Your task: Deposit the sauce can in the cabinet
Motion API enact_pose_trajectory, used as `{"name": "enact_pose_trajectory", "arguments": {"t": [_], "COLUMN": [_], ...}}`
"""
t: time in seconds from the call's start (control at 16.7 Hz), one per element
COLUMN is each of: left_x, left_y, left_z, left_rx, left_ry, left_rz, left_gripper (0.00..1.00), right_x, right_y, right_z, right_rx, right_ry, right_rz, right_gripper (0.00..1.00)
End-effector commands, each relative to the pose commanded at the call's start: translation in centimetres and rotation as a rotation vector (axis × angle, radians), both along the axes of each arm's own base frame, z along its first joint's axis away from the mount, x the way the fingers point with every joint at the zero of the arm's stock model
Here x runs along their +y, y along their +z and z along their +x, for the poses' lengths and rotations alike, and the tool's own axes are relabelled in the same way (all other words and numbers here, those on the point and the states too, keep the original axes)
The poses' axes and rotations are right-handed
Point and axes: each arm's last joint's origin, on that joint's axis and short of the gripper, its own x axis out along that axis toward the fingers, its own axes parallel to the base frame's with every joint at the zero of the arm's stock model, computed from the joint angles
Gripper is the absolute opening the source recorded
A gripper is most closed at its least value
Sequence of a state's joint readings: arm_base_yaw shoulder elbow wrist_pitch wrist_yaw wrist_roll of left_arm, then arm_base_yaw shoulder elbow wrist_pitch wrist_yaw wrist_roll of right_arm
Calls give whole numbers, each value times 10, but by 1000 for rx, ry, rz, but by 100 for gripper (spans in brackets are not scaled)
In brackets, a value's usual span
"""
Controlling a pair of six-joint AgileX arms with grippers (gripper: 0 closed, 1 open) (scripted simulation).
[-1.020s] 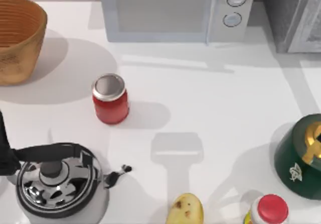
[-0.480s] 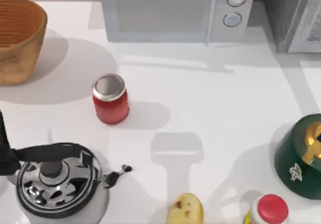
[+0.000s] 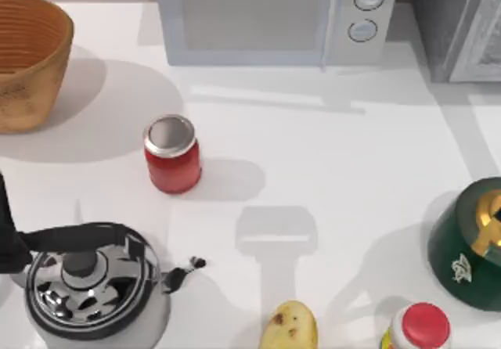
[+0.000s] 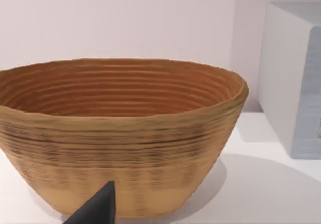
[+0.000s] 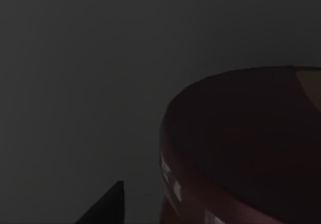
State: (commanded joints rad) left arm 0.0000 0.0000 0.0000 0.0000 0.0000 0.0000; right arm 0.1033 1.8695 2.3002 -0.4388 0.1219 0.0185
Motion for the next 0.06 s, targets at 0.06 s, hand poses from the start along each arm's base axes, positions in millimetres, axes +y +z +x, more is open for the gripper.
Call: {"name": "enact_pose_trajectory", "arguments": {"t": [0.06], "left_x": [0], "left_y": [0], "left_z": [0], "left_rx": [0], "left_ry": [0], "left_rz": [0], "left_gripper": [100], "right_x": [0], "right_y": [0], "right_z": [0], "right_rx": [0], "right_ry": [0], "right_rz": [0], "right_gripper": [100]}}
